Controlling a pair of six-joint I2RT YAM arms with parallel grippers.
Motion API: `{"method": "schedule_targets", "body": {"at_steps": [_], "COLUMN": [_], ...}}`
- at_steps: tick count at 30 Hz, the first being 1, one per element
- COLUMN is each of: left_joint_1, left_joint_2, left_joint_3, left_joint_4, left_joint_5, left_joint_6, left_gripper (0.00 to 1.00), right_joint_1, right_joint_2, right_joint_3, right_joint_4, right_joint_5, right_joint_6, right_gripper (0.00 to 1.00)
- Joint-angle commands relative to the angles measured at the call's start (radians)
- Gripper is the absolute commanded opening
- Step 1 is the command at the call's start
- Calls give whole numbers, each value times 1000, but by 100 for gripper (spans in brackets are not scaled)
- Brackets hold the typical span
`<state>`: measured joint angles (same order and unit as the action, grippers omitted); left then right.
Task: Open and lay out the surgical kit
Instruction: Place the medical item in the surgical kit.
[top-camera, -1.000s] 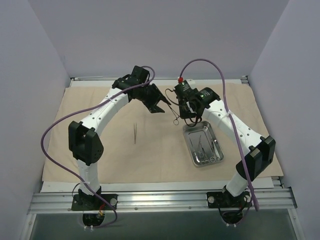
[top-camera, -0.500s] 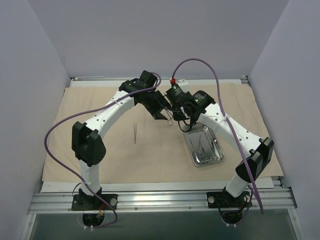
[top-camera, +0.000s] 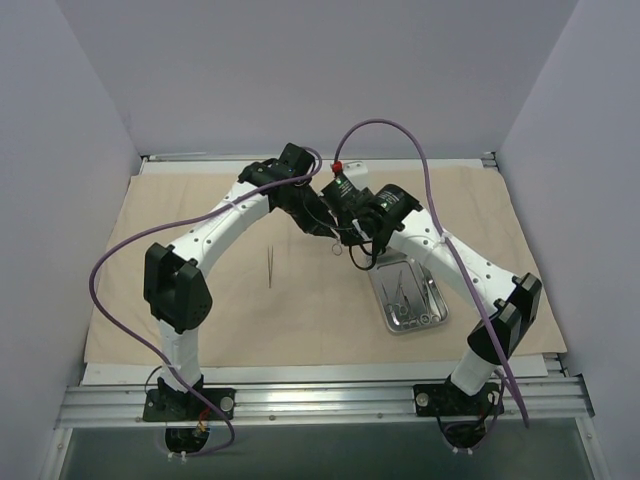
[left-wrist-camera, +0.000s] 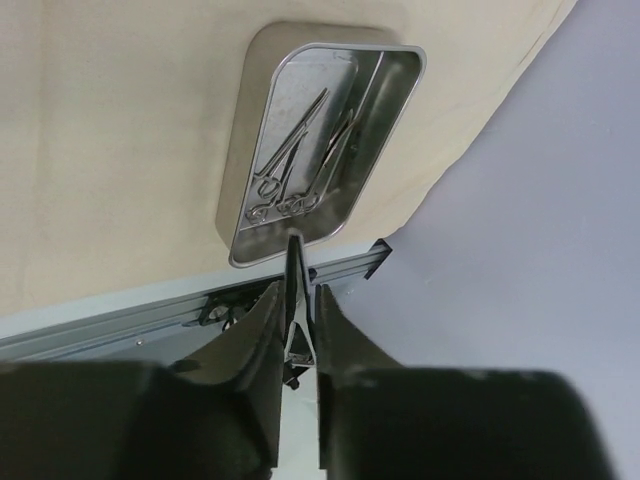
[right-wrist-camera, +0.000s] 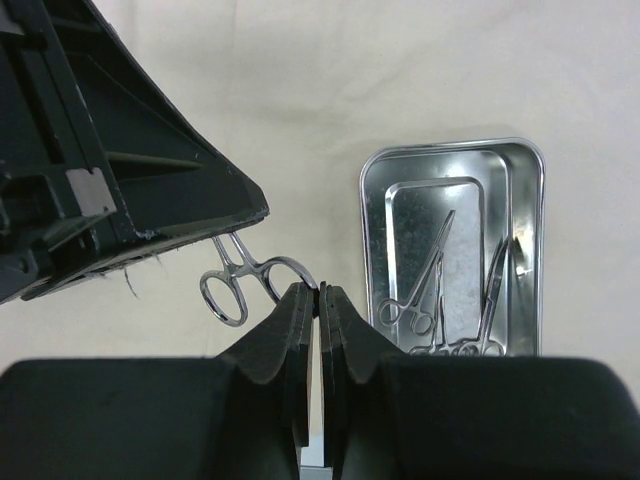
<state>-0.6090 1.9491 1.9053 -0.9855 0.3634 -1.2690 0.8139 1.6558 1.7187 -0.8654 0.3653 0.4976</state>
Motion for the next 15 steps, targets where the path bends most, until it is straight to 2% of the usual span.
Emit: {"method": "schedule_targets", "body": {"at_steps": [1, 3, 5, 6, 9, 10, 12, 15], "left_joint_1": [-6, -5, -3, 0, 41, 58, 116, 172], "left_joint_2": [13, 14, 20, 25, 37, 36, 13, -21], "left_joint_3": [29, 29, 28, 29, 34, 17, -14, -69], "left_joint_4": [-11, -16, -15, -28, -135, -160, -217, -278], "left_joint_5": [-3, 2, 8, 20, -4, -21, -66, -174], "left_joint_6": [26, 40, 69, 88, 218, 312, 403, 577], "left_gripper": [14, 3, 2, 2, 2, 2, 2, 2], "right_joint_1": [14, 16, 16, 13, -8, -42, -94, -203], "right_joint_2": [15, 19, 25, 25, 19, 3, -17, -82], "right_joint_3": [47, 51, 62, 71, 104, 105, 90, 12], "right_joint_4": [-37, -34, -32, -32, -61, -64, -75, -52], "right_joint_5": [52, 49, 28, 23, 43, 37, 3, -46], "right_joint_6": [12, 4, 2, -1, 9, -7, -14, -45], "right_gripper": [0, 0, 0, 12, 66, 70, 78, 84]}}
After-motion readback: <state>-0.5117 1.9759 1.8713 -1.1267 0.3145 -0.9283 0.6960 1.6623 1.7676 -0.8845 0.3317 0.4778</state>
